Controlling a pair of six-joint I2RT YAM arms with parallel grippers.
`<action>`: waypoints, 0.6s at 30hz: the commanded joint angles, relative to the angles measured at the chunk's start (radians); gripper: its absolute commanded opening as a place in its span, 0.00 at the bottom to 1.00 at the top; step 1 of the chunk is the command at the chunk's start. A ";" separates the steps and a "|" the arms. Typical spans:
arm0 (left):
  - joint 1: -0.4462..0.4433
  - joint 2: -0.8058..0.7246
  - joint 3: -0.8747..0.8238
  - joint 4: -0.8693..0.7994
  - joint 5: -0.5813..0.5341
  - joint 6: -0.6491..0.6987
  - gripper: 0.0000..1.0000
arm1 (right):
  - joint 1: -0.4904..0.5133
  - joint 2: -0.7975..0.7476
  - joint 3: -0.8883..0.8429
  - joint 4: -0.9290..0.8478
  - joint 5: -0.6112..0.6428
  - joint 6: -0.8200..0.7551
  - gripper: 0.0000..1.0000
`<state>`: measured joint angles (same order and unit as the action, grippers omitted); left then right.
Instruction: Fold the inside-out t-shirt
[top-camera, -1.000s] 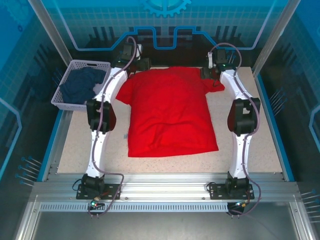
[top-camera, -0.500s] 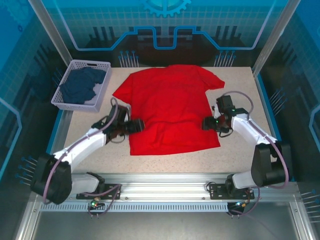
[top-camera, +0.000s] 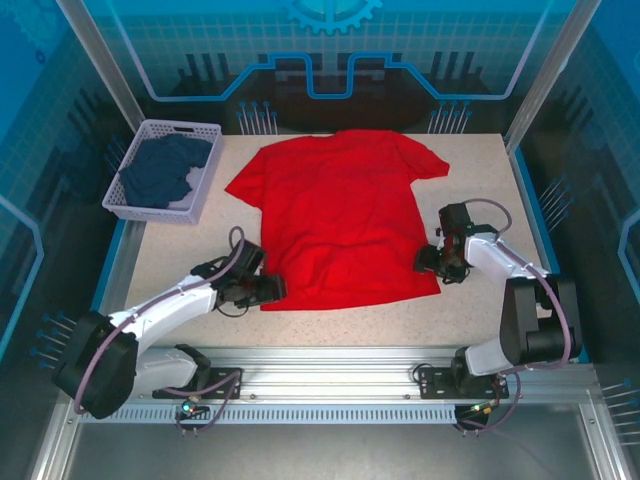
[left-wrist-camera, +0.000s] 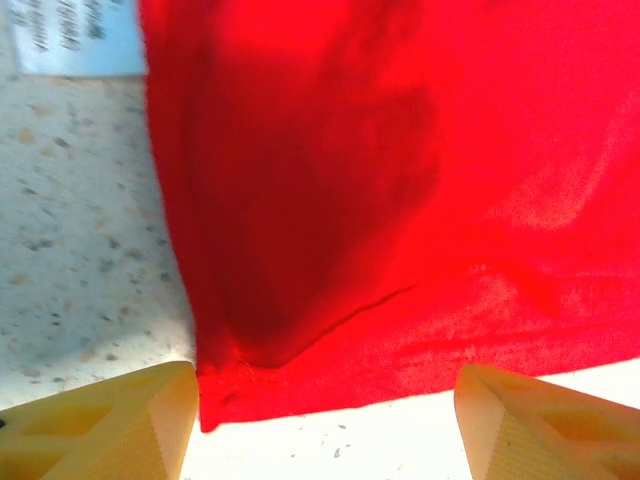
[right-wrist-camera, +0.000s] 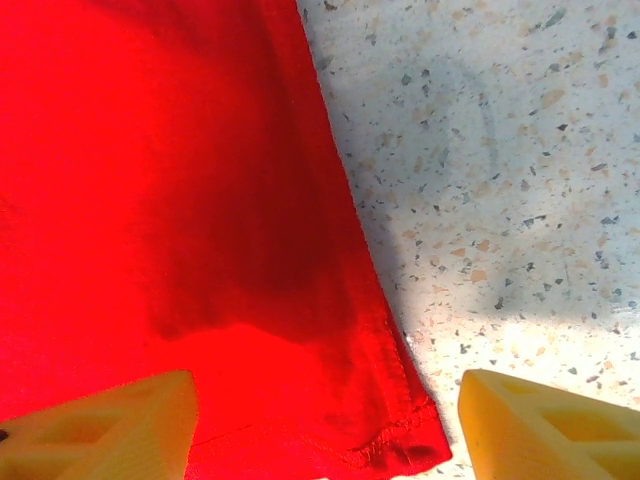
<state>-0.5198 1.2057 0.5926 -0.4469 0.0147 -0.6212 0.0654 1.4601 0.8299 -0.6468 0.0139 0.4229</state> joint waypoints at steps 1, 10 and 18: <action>-0.089 0.002 0.073 -0.010 -0.082 0.096 0.70 | -0.025 0.032 -0.013 -0.013 -0.056 -0.003 0.65; -0.335 0.327 0.299 0.137 -0.235 0.603 0.71 | -0.042 0.042 -0.017 0.036 -0.114 -0.011 0.55; -0.329 0.587 0.480 0.075 -0.314 0.655 0.56 | -0.040 -0.011 -0.041 0.038 -0.131 -0.027 0.55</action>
<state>-0.8528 1.7599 1.0260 -0.3286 -0.2478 -0.0303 0.0372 1.4883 0.8043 -0.6018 -0.0910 0.4118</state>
